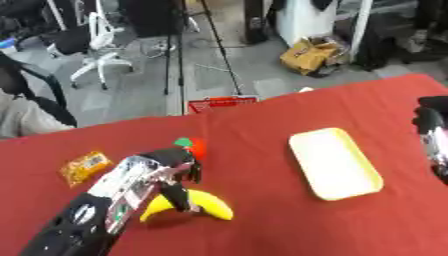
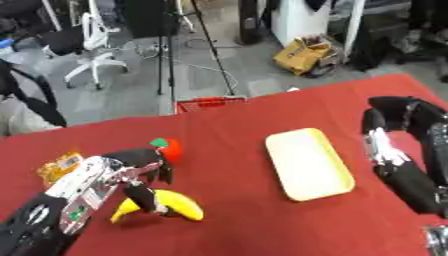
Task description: Pick up objects on the table and place them in the box.
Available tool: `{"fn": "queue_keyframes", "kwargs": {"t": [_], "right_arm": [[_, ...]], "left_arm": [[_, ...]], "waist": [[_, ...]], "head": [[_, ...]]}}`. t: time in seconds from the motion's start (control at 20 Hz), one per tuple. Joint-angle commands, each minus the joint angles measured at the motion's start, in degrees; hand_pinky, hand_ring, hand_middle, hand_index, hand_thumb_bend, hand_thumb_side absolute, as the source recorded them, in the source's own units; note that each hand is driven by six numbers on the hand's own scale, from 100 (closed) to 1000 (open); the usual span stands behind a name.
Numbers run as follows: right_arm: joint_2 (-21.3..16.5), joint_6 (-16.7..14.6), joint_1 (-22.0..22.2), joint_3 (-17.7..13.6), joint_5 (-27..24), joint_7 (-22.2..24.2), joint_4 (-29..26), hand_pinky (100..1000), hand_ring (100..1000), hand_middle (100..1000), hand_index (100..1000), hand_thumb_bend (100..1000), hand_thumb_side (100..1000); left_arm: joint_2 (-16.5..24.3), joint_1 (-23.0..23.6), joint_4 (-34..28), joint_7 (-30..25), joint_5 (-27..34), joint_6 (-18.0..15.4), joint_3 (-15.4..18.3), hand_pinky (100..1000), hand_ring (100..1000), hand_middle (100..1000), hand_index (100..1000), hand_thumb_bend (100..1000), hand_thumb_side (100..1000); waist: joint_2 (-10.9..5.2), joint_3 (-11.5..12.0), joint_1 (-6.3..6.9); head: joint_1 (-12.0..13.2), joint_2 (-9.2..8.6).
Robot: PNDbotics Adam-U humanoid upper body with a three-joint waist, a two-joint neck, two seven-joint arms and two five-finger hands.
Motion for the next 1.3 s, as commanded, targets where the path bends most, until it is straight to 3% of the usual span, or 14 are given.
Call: {"fn": "queue_keyframes", "kwargs": {"t": [0.05, 0.35, 0.4, 0.45, 0.5, 0.55, 0.6, 0.65, 0.8, 0.85, 0.95, 1.3], "right_arm": [[-0.47, 0.01, -0.53, -0.19, -0.18, -0.02, -1.39, 596, 610, 605, 745, 260, 666], [-0.38, -0.01, -0.59, -0.16, -0.23, -0.01, -1.39, 596, 609, 604, 745, 260, 666], [-0.37, -0.02, -0.60, -0.15, -0.24, -0.01, -1.39, 596, 609, 604, 745, 260, 666], [-0.36, -0.03, -0.60, -0.14, -0.25, -0.01, -1.39, 596, 609, 604, 745, 260, 666], [-0.35, -0.03, -0.60, -0.14, -0.26, -0.01, -1.39, 596, 609, 604, 745, 260, 666], [-0.35, -0.03, -0.59, -0.14, -0.26, -0.01, -1.39, 596, 609, 604, 745, 260, 666], [-0.35, -0.02, -0.58, -0.14, -0.26, -0.01, -1.39, 596, 609, 604, 745, 260, 666], [-0.36, -0.01, -0.56, -0.14, -0.26, -0.01, -1.39, 596, 609, 604, 745, 260, 666], [-0.34, 0.00, -0.57, -0.14, -0.25, -0.02, -1.39, 596, 609, 604, 745, 260, 666], [-0.34, 0.00, -0.57, -0.15, -0.25, -0.02, -1.39, 596, 609, 604, 745, 260, 666], [-0.33, 0.01, -0.54, -0.18, -0.24, -0.05, -1.39, 596, 609, 604, 745, 260, 666], [-0.35, 0.04, -0.48, -0.20, -0.22, -0.07, -1.39, 596, 609, 604, 745, 261, 666]], "left_arm": [[1.54, -0.58, 0.41, 1.36, -1.50, 0.02, 1.00, 700, 581, 596, 701, 762, 361], [-0.06, -0.69, 4.78, 8.01, -3.29, 0.17, 2.04, 680, 557, 564, 677, 703, 336], [-0.33, -0.75, 5.54, 8.79, -3.47, 0.08, 2.15, 677, 550, 558, 674, 734, 321], [-0.58, -0.77, 6.30, 9.29, -3.57, -0.04, 2.18, 673, 542, 550, 668, 668, 327], [-0.77, -0.83, 6.92, 9.67, -3.65, -0.17, 2.21, 673, 542, 550, 668, 668, 327], [-0.95, -0.82, 7.46, 9.89, -3.60, -0.28, 2.21, 642, 499, 512, 632, 579, 302], [-1.07, -0.84, 7.89, 10.06, -3.48, -0.35, 2.21, 642, 499, 512, 632, 579, 302], [-1.21, -0.82, 8.26, 10.18, -3.25, -0.29, 2.27, 591, 428, 453, 568, 427, 246], [-1.42, -0.88, 9.11, 10.04, -2.35, -0.06, 2.31, 554, 384, 414, 528, 349, 217], [-1.49, -0.90, 9.16, 9.96, -1.96, 0.02, 2.46, 500, 293, 324, 441, 212, 181], [-1.60, -0.96, 8.74, 10.01, -0.99, 0.36, 2.92, 477, 252, 283, 402, 180, 181], [-1.24, -2.11, 3.84, 8.92, 3.83, 2.35, 4.35, 464, 239, 272, 392, 172, 195]], "waist": [[-1.76, 0.08, -1.41], [-1.63, -0.16, -1.49], [-1.62, -0.19, -1.49], [-1.58, -0.23, -1.49], [-1.57, -0.25, -1.48], [-1.54, -0.28, -1.47], [-1.53, -0.29, -1.46], [-1.52, -0.30, -1.44], [-1.52, -0.33, -1.42], [-1.53, -0.33, -1.43], [-1.55, -0.33, -1.45], [-1.64, -0.27, -1.47]], "head": [[0.03, -0.46], [0.19, -0.62], [0.21, -0.62], [0.21, -0.61], [0.21, -0.60], [0.21, -0.57], [0.22, -0.53], [0.22, -0.51], [0.22, -0.53], [0.20, -0.56], [0.15, -0.57], [0.07, -0.51]]}}
